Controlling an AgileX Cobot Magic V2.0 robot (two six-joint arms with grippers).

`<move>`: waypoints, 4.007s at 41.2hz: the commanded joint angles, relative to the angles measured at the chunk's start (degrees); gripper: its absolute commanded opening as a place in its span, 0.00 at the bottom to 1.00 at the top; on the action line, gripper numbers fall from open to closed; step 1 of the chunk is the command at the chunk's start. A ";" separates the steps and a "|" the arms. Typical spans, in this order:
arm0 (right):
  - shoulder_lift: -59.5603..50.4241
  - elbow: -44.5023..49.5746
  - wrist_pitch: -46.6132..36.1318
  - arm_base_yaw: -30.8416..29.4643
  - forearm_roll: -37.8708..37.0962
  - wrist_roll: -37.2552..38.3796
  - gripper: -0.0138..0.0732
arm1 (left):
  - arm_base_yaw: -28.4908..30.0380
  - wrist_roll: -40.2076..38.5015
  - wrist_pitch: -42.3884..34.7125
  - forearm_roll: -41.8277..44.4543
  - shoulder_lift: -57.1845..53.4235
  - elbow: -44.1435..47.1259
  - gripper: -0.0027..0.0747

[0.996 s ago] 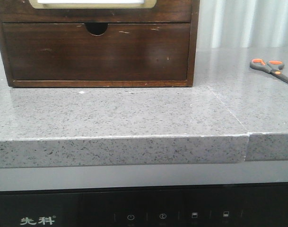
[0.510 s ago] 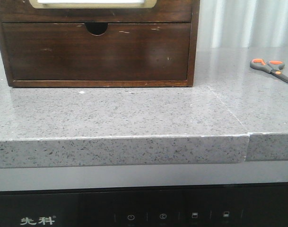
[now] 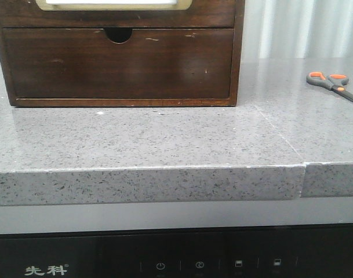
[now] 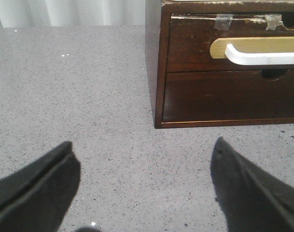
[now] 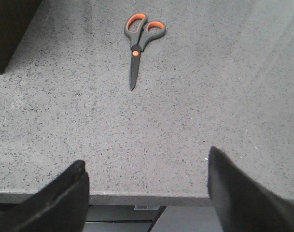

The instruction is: Put scissors in drawer with both arms

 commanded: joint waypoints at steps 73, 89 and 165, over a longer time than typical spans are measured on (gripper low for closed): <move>0.56 -1.87 -3.73 -0.39 -1.33 -0.01 0.82 | -0.47 50.55 11.93 -101.86 52.75 -14.74 0.83; 0.56 -1.87 -3.73 -0.39 -1.33 -0.01 0.82 | -0.47 46.83 12.45 -101.86 56.29 -16.67 0.60; 0.56 -1.87 -3.73 -0.39 -1.33 -0.01 0.76 | -0.47 49.21 18.49 -101.44 23.48 13.34 0.44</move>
